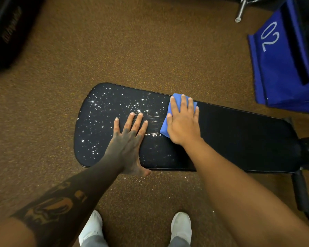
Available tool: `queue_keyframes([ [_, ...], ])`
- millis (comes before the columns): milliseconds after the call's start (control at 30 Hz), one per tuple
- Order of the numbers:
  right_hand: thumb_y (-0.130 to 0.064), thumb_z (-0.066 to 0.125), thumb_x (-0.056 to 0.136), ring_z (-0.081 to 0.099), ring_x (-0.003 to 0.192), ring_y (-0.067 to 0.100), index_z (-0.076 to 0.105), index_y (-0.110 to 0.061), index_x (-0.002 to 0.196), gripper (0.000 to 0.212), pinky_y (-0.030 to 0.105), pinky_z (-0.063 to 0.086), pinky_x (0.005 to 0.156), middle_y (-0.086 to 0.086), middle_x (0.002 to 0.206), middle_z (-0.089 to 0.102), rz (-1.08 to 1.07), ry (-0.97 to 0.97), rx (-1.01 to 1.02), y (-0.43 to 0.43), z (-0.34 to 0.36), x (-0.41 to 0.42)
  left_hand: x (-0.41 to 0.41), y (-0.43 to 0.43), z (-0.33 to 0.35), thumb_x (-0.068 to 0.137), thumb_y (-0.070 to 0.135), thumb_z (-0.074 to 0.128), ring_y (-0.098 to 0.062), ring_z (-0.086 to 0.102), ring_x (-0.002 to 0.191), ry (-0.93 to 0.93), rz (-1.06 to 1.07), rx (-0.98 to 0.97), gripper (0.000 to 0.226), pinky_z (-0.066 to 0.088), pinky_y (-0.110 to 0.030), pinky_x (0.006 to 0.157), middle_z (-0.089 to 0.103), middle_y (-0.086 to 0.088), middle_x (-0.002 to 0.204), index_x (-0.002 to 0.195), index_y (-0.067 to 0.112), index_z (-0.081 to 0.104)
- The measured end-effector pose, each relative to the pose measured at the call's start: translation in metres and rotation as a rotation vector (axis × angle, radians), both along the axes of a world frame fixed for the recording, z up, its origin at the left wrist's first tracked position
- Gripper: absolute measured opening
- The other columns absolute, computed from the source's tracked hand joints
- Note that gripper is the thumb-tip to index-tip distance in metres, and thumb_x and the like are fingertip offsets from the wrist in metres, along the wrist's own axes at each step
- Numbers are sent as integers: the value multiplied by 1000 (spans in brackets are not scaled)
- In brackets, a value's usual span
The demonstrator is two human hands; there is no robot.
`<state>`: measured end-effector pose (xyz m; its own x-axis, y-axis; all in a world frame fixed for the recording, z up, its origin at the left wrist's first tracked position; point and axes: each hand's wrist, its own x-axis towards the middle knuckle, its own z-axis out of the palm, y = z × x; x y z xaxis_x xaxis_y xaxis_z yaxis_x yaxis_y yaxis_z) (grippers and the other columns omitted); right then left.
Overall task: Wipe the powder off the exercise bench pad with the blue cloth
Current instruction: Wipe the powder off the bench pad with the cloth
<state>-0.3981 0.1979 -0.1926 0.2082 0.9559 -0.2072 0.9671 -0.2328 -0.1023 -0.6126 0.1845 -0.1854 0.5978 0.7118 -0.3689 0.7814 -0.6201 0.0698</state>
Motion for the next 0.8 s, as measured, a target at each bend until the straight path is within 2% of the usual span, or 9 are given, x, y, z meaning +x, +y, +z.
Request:
queue_keyframes([
  [67,-38,22,103,-6,150,34,6,-22,157,58,53,1,121,12,165,-3,12,-8,5,-12,1,-9,0,0,0,43,107,37,-36,-25,151,3,4,0,158,-3,-68,120,-28,-15,163,155,10,-19],
  [200,-38,22,103,-11,151,31,8,-21,157,59,52,3,122,9,165,-5,193,14,4,-57,5,-27,0,0,2,44,106,38,-35,-28,150,6,7,-12,158,-4,-68,119,-33,-14,161,153,9,-23],
  [267,-38,23,103,-13,151,30,6,-23,157,59,52,3,122,7,165,-7,189,12,4,-49,3,-21,-1,1,3,44,107,37,-35,-29,150,6,9,-12,158,-5,-68,119,-34,-14,161,153,10,-23],
  [433,-35,26,103,-10,150,34,6,-24,157,58,53,3,121,12,165,-9,-220,-13,50,-8,-6,-35,-10,3,3,42,107,38,-35,-28,150,16,20,-18,159,-5,-68,119,-33,-13,162,154,11,-23],
  [500,-35,29,103,-10,150,35,7,-22,157,60,54,2,121,13,164,-8,-260,9,58,-4,-6,-49,-12,3,3,42,107,36,-35,-27,150,18,23,-20,160,-5,-68,119,-32,-13,162,154,10,-22],
  [633,-35,28,103,-7,151,32,11,-21,157,58,54,6,121,9,165,-3,189,38,69,-10,1,-27,-13,3,3,41,107,36,-35,-25,151,2,30,-15,160,-2,-68,119,-28,-14,164,155,9,-18],
  [667,-36,28,103,-7,151,31,11,-22,157,58,53,8,121,8,166,-3,245,32,58,-6,0,-15,-13,3,3,41,107,36,-35,-26,151,4,29,-17,160,-2,-68,119,-28,-14,164,155,8,-18],
  [700,-35,27,103,-7,151,30,10,-22,157,58,53,9,121,8,166,-4,225,25,54,1,-1,-6,-14,3,3,41,107,35,-35,-26,151,7,29,-19,160,-2,-68,119,-29,-14,164,155,8,-19],
  [800,-33,27,104,-8,151,32,9,-21,157,57,53,6,121,11,165,-5,-101,37,63,21,-3,-16,-13,3,4,42,108,33,-35,-28,150,22,19,-28,159,-1,-68,119,-32,-14,162,154,9,-23],
])
